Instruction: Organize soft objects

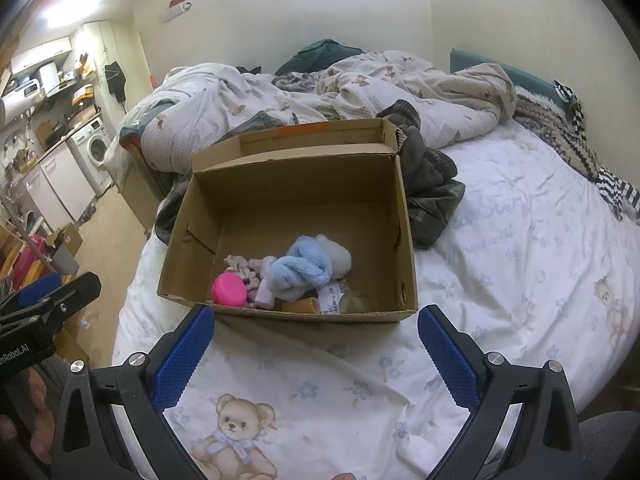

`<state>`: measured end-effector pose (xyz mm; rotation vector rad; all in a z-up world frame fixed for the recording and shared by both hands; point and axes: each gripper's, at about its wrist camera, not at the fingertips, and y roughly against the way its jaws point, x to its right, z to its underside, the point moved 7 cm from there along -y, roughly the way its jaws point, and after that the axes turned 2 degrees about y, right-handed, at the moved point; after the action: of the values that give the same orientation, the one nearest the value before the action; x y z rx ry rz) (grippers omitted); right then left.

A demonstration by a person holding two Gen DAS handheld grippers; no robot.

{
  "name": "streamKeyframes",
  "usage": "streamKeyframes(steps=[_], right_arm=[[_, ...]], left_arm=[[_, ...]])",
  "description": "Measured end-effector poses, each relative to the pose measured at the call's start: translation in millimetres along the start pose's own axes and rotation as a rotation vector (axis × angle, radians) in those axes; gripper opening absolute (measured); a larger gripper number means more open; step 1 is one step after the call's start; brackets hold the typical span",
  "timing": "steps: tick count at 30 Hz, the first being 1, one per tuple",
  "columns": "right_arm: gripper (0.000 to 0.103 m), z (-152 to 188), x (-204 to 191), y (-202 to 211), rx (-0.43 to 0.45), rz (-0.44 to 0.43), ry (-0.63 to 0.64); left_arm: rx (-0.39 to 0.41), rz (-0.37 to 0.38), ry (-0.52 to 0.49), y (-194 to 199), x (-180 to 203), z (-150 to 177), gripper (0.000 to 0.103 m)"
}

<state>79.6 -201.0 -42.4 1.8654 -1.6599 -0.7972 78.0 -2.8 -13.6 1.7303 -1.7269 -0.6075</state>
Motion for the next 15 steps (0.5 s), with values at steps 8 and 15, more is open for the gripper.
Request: streamKeyframes(steps=[8, 15], right_arm=[[0.103, 0.2, 0.0, -0.5, -0.001, -0.002, -0.001], [0.103, -1.1, 0.6, -0.2, -0.001, -0.007, -0.003]], left_arm=[[-0.005, 0.000, -0.003, -0.2, 0.3, 0.3, 0.102], [-0.008, -0.002, -0.010, -2.1, 2.9, 3.6, 0.102]])
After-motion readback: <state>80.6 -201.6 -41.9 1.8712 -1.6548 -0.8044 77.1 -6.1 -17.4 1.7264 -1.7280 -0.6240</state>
